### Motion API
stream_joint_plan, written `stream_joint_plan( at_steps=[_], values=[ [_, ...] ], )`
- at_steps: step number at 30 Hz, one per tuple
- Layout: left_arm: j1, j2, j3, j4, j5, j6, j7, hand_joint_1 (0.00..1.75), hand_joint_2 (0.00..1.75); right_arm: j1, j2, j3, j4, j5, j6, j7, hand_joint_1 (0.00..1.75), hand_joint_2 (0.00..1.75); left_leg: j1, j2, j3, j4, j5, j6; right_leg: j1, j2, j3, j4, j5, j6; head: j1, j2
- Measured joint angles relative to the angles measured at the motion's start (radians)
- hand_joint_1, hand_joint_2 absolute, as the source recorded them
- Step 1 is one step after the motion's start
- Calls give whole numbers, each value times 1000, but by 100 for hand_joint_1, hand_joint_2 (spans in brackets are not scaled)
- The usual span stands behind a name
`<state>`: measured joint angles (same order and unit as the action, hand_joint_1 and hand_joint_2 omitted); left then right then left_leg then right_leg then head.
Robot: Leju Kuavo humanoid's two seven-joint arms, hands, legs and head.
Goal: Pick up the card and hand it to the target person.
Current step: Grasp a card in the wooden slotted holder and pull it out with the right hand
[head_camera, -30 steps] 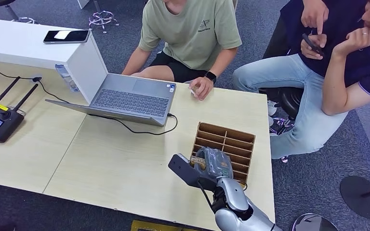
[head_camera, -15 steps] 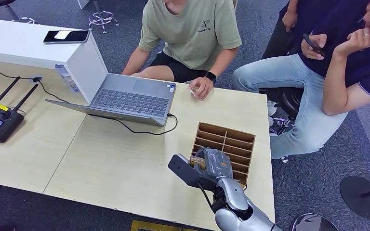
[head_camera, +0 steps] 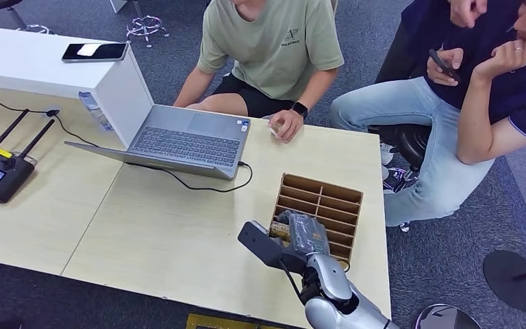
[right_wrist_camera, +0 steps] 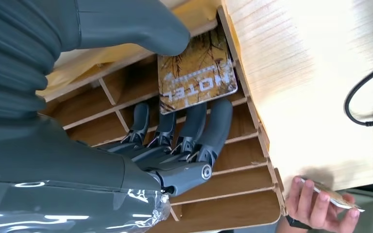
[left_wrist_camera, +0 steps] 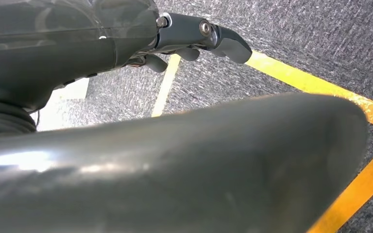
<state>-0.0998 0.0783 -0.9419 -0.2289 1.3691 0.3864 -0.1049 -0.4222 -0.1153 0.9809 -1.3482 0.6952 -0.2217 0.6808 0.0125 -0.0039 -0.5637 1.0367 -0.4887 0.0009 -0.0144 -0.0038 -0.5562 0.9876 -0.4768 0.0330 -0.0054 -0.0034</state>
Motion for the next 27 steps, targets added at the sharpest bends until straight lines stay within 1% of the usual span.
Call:
stream_joint_plan(
  at_steps=[5, 7, 8, 12, 13, 15, 19, 21, 25, 27],
  values=[
    [0, 0, 0, 0, 0, 0, 0, 0, 0, 0, 0, 7, 3, -8, -7, -1, 82, 175, 0, 0, 0, 0, 0, 0, 0, 0, 0, 0, 0, 0, 0, 0],
    [0, 0, 0, 0, 0, 0, 0, 0, 0, 0, 0, 8, 4, -9, -8, -1, 90, 175, 0, 0, 0, 0, 0, 0, 0, 0, 0, 0, 0, 0, 0, 0],
    [0, 0, 0, 0, 0, 0, 0, 0, 0, 0, 0, 8, 4, -9, -8, -1, 95, 175, 0, 0, 0, 0, 0, 0, 0, 0, 0, 0, 0, 0, 0, 0],
    [0, 0, 0, 0, 0, 0, 0, 0, 0, -1, 0, 8, 5, -10, -8, -1, 131, 175, 0, 0, 0, 0, 0, 0, 0, 0, 0, 0, 0, 0, 0, 0],
    [0, 0, 0, 0, 0, 0, 0, 0, 0, -1, 0, 8, 6, -9, -9, -1, 137, 175, 0, 0, 0, 0, 0, 0, 0, 0, 0, 0, 0, 0, 0, 0],
    [0, 0, 0, 0, 0, 0, -1, 0, 0, -2, 0, 8, 7, -9, -9, -1, 142, 175, 0, 0, 0, 0, 0, 0, 0, 0, 0, 0, 0, 0, 0, 0],
    [0, 0, 0, 0, 0, 0, -1, 0, 0, -5, 0, 8, 7, -9, -9, -2, 167, 175, 0, 0, 0, 0, 0, 0, 0, 1, 0, 0, 0, 0, 0, 0],
    [0, 0, 0, 0, 0, 0, -1, 0, 0, -6, 0, 9, 7, -9, -9, -3, 174, 175, 0, 0, 0, 0, 0, 0, 0, 0, 0, 0, 0, 0, 0, 0],
    [0, 0, 0, 0, 0, 2, -1, 0, 175, -6, 0, 10, 7, -10, -9, -4, 175, 175, 0, 0, 0, 0, 0, 0, 0, 0, 0, 0, 0, 0, 0, 0],
    [0, 0, 0, 0, -2, 6, -3, 0, 175, -6, 0, 11, 7, -10, -9, -5, 175, 175, 0, 0, 0, 0, 0, 0, 0, 0, 0, 0, 0, 0, 0, 0]
  ],
)
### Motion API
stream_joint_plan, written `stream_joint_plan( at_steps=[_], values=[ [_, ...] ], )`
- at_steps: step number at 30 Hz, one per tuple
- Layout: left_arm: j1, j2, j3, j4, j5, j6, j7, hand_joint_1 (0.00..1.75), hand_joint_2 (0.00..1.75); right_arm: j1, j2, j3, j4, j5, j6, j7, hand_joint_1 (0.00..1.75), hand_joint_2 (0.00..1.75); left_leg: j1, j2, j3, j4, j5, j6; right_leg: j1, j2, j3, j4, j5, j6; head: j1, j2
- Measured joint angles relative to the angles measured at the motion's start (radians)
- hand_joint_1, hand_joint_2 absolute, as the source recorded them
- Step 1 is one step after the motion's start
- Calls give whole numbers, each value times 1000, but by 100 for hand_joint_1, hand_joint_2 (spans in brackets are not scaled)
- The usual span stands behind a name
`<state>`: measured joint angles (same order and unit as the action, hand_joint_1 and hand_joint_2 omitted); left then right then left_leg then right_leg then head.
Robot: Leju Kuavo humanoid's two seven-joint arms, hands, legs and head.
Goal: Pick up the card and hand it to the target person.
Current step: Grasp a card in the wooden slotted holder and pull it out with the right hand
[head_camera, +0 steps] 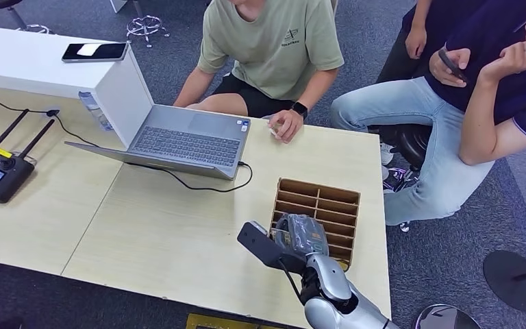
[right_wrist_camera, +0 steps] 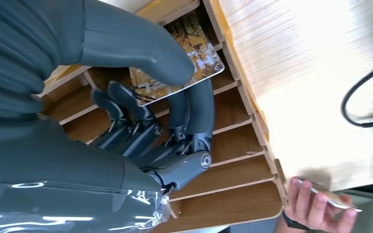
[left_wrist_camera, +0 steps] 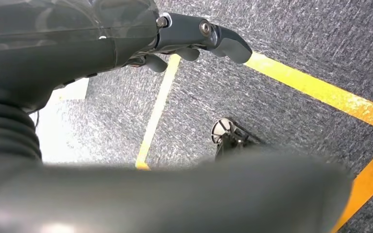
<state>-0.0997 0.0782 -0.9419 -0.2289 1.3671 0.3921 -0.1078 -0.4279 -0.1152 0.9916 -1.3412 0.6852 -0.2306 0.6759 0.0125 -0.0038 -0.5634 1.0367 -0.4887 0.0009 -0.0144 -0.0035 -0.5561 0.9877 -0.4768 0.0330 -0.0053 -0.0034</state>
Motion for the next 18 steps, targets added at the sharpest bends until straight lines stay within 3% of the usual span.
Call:
stream_joint_plan(
  at_steps=[9, 18],
  values=[
    [0, 0, 0, 0, 0, 9, -22, 0, 175, 2, 0, 0, -1, -16, -59, -53, 175, 175, 0, 0, 0, 0, 0, 0, 0, 0, 0, 0, 0, 0, 0, 0],
    [0, 0, 0, 0, -5, 1, -19, 0, 175, -45, 10, -28, -51, -299, -260, -310, 175, 175, 0, 0, 0, 0, 0, 0, 0, 0, 0, 0, 0, 0, 0, 0]
  ],
)
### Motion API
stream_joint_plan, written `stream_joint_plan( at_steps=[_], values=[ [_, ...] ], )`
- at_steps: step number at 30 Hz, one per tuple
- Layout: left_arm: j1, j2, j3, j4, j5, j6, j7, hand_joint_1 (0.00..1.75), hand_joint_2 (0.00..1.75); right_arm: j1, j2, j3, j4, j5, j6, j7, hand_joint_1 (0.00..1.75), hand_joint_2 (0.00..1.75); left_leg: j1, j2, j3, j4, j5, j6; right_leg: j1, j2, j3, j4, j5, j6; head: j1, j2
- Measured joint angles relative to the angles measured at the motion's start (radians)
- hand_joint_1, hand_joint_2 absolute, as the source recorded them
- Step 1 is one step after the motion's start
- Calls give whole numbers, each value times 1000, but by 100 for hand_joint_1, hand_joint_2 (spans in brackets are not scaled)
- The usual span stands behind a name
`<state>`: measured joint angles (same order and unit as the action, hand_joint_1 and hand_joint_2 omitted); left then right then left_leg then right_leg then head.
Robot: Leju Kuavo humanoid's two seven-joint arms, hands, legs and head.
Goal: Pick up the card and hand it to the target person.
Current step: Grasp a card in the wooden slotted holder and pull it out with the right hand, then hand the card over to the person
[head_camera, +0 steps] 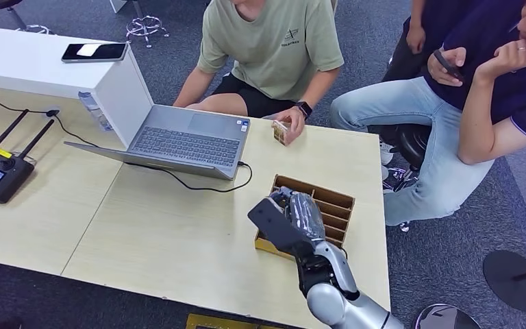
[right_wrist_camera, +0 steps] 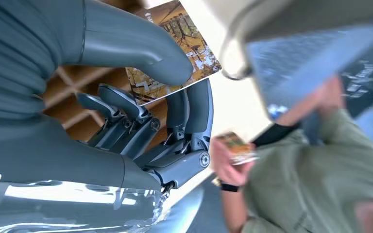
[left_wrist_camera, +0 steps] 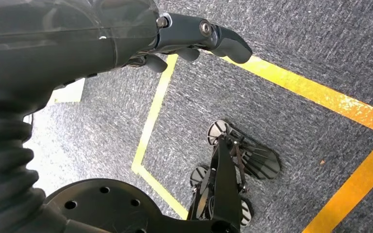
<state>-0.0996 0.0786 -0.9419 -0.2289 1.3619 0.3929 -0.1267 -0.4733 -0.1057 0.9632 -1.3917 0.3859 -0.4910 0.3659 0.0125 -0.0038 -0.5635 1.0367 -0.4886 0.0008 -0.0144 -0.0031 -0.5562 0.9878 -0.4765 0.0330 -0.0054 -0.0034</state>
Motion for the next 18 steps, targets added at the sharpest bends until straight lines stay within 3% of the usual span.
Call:
stream_joint_plan(
  at_steps=[4, 8, 15, 18],
  values=[
    [0, 0, 0, 0, -15, -10, -2, 0, 175, -71, 9, -14, -2, -110, -26, -58, 175, 175, 0, 0, 0, 0, 0, 0, 0, 0, 0, 0, 0, 0, 0, 0],
    [-1, 0, -2, 0, -43, -18, -2, 0, 175, -155, 22, -17, 34, -96, -73, -96, 175, 175, 0, 0, 0, 0, 1, 0, 0, 0, 0, 0, 0, 0, 0, 0],
    [-2, -1, -11, 0, -86, -27, -7, 0, 175, -284, 60, -18, 233, 70, -188, -203, 175, 175, 0, 0, -1, 0, 1, 0, 0, -1, 0, 0, 0, 0, 0, 0],
    [-2, -2, -17, 0, -91, -27, -8, 0, 175, -307, 80, -44, 327, 210, -202, -250, 175, 175, 0, 0, -1, 0, 1, 0, 0, -1, 0, 0, 0, 0, 0, 0]
  ],
)
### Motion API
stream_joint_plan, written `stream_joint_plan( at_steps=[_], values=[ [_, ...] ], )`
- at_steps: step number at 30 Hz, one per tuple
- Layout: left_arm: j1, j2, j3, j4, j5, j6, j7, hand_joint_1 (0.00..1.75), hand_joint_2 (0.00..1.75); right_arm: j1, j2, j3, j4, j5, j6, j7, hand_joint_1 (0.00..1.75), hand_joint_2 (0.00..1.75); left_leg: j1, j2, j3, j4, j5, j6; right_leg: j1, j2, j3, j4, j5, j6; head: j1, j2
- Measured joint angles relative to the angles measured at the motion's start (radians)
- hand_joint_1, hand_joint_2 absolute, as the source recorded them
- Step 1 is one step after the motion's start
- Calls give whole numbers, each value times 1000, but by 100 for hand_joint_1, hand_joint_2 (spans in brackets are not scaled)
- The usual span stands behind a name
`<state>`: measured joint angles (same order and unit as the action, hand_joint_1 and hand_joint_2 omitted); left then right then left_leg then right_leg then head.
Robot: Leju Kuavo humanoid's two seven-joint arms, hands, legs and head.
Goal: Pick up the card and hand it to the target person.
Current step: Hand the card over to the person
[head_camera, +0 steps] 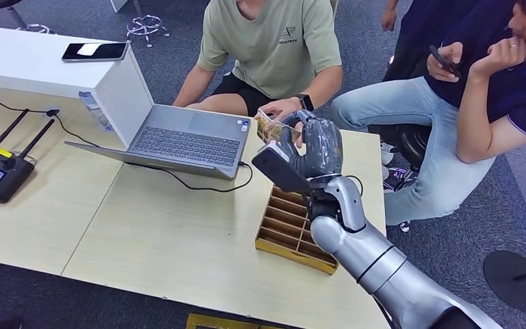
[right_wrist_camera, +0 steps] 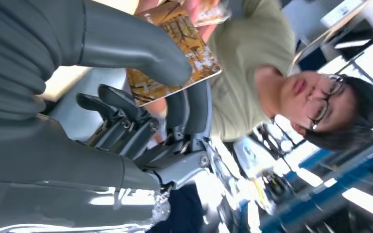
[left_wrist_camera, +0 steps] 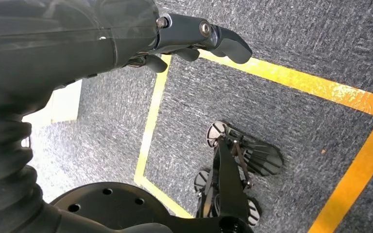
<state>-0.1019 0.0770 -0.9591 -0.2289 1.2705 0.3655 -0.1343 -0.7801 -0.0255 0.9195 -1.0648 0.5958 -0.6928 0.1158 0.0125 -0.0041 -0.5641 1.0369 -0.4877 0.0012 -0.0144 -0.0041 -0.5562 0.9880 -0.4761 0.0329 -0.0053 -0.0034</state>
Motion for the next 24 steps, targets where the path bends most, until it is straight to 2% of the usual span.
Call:
stream_joint_plan(
  at_steps=[4, 8, 12, 14, 18, 22, 24],
  values=[
    [-1, -1, -13, 0, -11, 1, 7, 0, 175, -1, 26, -70, 82, 176, -3, -44, 175, 175, 0, 0, 0, 0, 0, 0, 0, 0, 0, 0, 0, 0, 0, 0],
    [-3, -1, -20, 0, -13, 1, 11, 0, 175, 1, 52, -130, 130, 242, -4, -57, 175, 175, 0, 0, 0, 0, 0, 0, 0, 0, 0, 0, 0, 0, 0, 0],
    [-3, -1, -28, 0, -14, 1, 12, 0, 175, 7, 71, -167, 159, 259, -4, -62, 0, 175, 0, 0, 0, 0, 0, 0, 0, 0, 0, 0, 0, 0, 0, 0],
    [-3, -1, -33, 0, -16, 1, 7, 0, 175, 9, 76, -178, 167, 262, -4, -62, 0, 175, 0, 0, 0, 0, 0, 0, 0, 0, 0, 0, 0, 0, 0, 0],
    [-3, -1, -40, 0, -17, 1, -9, 0, 0, 14, 83, -188, 178, 270, -4, -54, 0, 175, 0, 0, 0, 0, 0, 0, 0, 0, 0, 0, 0, 0, 0, 0],
    [-3, -1, -43, 0, -9, 2, -9, 0, 0, 15, 85, -191, 187, 262, -4, -47, 0, 175, 0, 0, 0, 0, 0, 0, 0, 0, 0, 0, 0, 0, 0, 0],
    [-3, -1, -43, 0, -4, 2, -9, 0, 0, 19, 87, -192, 187, 213, -4, -57, 0, 175, 0, 0, 0, 0, 0, 0, 0, 0, 0, 0, 0, 0, 0, 0]
  ],
)
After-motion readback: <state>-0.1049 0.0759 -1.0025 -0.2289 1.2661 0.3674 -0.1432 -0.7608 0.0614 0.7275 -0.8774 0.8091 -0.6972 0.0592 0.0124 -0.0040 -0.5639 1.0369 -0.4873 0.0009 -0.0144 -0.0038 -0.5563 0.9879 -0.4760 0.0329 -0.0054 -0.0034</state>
